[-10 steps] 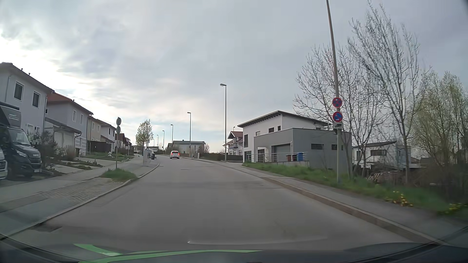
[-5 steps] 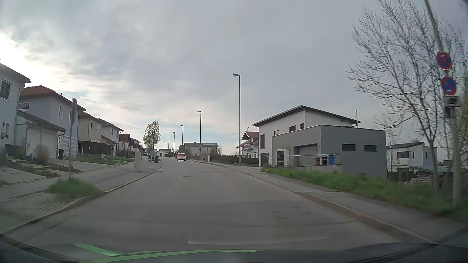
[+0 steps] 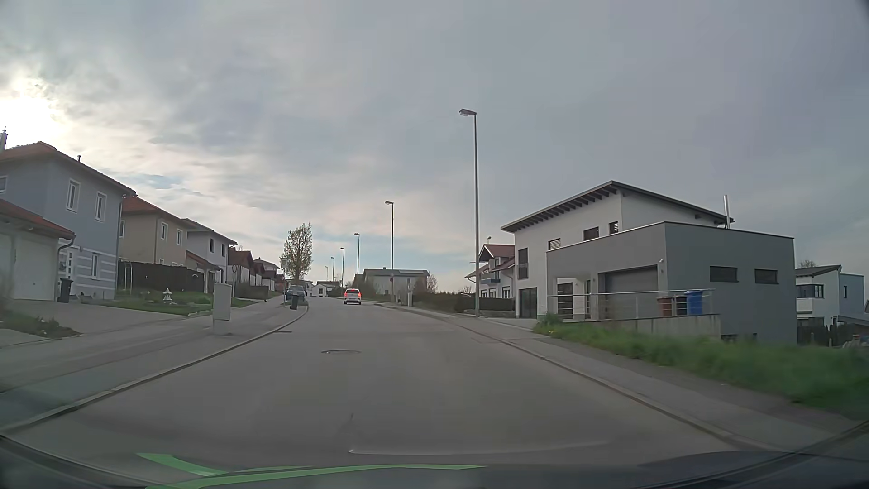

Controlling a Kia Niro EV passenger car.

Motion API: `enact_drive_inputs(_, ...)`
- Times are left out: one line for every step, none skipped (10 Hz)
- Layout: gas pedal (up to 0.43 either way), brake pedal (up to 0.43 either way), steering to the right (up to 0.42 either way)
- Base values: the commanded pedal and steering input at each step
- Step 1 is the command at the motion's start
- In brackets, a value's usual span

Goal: Follow the waypoints while adhering to traffic rules and regulations

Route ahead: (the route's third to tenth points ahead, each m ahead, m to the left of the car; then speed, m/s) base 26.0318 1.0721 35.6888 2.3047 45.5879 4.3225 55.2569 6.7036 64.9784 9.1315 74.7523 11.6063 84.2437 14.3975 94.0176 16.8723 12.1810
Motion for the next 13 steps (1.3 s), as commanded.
enact_drive_inputs(0.150,0.000,-0.036)
enact_drive_inputs(0.150,0.000,-0.034)
enact_drive_inputs(0.150,0.000,-0.033)
enact_drive_inputs(0.150,0.000,-0.033)
enact_drive_inputs(0.150,0.000,-0.032)
enact_drive_inputs(0.150,0.000,-0.031)
enact_drive_inputs(0.150,0.000,-0.027)
enact_drive_inputs(0.150,0.000,-0.026)
enact_drive_inputs(0.150,0.000,-0.026)
enact_drive_inputs(0.150,0.000,-0.026)
enact_drive_inputs(0.150,0.000,-0.026)
enact_drive_inputs(0.150,0.000,-0.026)
enact_drive_inputs(0.150,0.000,-0.026)
